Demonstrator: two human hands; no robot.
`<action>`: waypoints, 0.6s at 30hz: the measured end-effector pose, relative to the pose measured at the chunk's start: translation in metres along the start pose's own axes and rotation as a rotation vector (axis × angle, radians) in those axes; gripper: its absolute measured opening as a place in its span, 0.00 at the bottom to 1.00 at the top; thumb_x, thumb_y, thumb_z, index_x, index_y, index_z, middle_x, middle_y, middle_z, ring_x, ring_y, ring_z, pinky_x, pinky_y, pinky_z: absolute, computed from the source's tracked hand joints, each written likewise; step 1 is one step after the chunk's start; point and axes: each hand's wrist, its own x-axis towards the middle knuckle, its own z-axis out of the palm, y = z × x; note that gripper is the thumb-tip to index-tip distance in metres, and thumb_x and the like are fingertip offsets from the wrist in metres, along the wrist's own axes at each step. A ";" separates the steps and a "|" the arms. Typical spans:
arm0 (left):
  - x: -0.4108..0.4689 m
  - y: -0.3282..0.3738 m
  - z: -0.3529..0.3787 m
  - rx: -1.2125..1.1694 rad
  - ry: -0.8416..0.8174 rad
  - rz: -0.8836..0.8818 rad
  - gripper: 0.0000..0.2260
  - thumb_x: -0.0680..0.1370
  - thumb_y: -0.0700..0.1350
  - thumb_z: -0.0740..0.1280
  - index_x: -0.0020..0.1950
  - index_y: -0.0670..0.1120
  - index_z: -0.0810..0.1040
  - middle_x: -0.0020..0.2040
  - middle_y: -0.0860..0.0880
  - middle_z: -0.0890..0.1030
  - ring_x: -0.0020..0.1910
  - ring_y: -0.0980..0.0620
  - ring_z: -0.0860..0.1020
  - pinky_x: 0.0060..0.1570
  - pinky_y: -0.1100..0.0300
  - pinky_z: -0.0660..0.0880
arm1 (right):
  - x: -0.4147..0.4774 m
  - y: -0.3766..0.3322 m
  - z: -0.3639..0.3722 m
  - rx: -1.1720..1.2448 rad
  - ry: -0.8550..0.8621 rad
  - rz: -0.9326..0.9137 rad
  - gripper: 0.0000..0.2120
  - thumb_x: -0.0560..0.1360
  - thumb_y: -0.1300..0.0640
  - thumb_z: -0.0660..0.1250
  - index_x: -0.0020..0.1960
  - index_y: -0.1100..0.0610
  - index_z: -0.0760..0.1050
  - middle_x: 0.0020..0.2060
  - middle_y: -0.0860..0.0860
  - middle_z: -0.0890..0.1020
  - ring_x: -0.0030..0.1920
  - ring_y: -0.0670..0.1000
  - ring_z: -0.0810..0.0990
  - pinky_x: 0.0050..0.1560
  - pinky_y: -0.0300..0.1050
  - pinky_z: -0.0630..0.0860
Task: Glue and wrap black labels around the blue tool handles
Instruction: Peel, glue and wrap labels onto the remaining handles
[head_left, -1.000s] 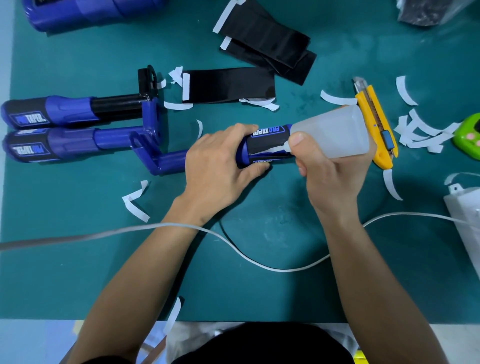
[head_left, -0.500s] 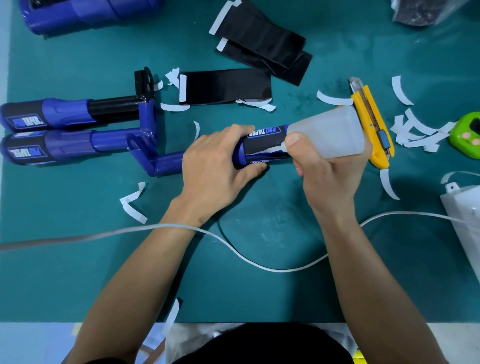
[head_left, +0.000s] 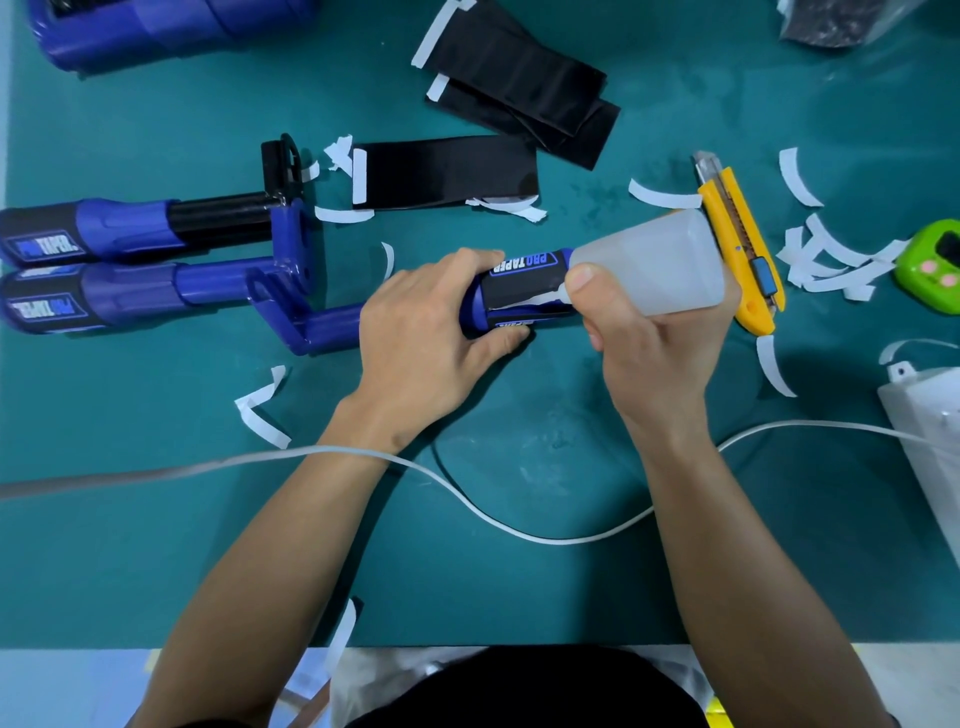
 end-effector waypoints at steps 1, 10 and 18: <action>0.000 0.000 0.000 -0.001 0.000 -0.001 0.25 0.71 0.62 0.75 0.63 0.51 0.80 0.51 0.56 0.85 0.46 0.50 0.79 0.47 0.61 0.63 | 0.000 0.000 0.000 0.000 0.002 0.001 0.12 0.73 0.53 0.73 0.40 0.61 0.75 0.35 0.48 0.78 0.31 0.51 0.74 0.35 0.38 0.71; 0.000 0.000 0.000 -0.004 -0.004 -0.003 0.25 0.71 0.61 0.77 0.63 0.51 0.80 0.51 0.56 0.85 0.46 0.49 0.80 0.48 0.58 0.67 | 0.002 0.001 -0.002 0.008 0.007 0.023 0.13 0.72 0.52 0.73 0.40 0.61 0.76 0.34 0.48 0.77 0.31 0.52 0.74 0.35 0.40 0.70; 0.000 0.001 -0.001 0.001 -0.009 -0.011 0.25 0.71 0.61 0.77 0.63 0.51 0.80 0.51 0.55 0.85 0.46 0.48 0.81 0.48 0.57 0.68 | 0.002 0.000 -0.003 0.020 0.004 0.013 0.12 0.72 0.53 0.73 0.41 0.61 0.76 0.33 0.48 0.77 0.31 0.51 0.74 0.35 0.39 0.71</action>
